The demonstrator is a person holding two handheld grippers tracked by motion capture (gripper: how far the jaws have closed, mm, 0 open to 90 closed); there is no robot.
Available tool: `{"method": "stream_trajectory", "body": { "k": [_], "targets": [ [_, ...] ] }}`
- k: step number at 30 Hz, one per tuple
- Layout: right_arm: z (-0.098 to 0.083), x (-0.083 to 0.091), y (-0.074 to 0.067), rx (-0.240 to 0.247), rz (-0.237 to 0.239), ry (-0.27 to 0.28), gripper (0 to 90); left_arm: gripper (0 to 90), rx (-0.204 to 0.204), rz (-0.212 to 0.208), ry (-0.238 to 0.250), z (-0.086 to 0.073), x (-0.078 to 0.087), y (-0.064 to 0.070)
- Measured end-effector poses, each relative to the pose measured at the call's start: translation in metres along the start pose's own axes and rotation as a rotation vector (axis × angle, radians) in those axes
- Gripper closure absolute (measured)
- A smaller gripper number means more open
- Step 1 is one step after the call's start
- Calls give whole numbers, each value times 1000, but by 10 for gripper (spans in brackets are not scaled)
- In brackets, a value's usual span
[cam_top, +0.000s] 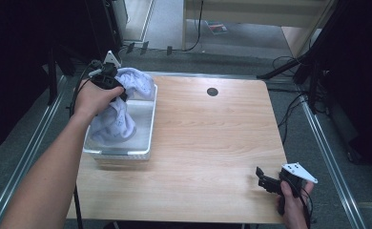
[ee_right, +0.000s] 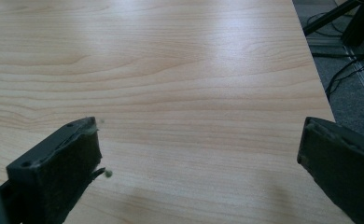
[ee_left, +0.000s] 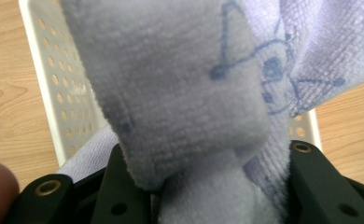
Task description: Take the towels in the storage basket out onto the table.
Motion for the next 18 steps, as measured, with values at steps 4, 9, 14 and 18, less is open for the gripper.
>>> {"method": "stream_trajectory", "body": {
  "k": [4,9,14,18],
  "targets": [
    [0,0,0,0,-1,0,0,603,-5,5,-4,3,8,4],
    [0,0,0,1,-2,-1,0,603,-28,23,-3,9,24,13],
    [0,0,0,1,0,0,0,603,-33,26,3,13,34,19],
    [0,0,0,0,0,0,0,602,-50,38,-5,15,41,26]
  ]
}}
Point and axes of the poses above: each handheld gripper's, and its own axes: x roughly backward along the jaws, z roughly out of its top, y roughly to its right, the point moved 6 cm from there along -x, roughly forward along the jaws, and after that the axes turned 2 degrees about z, right-handed, at the moved point
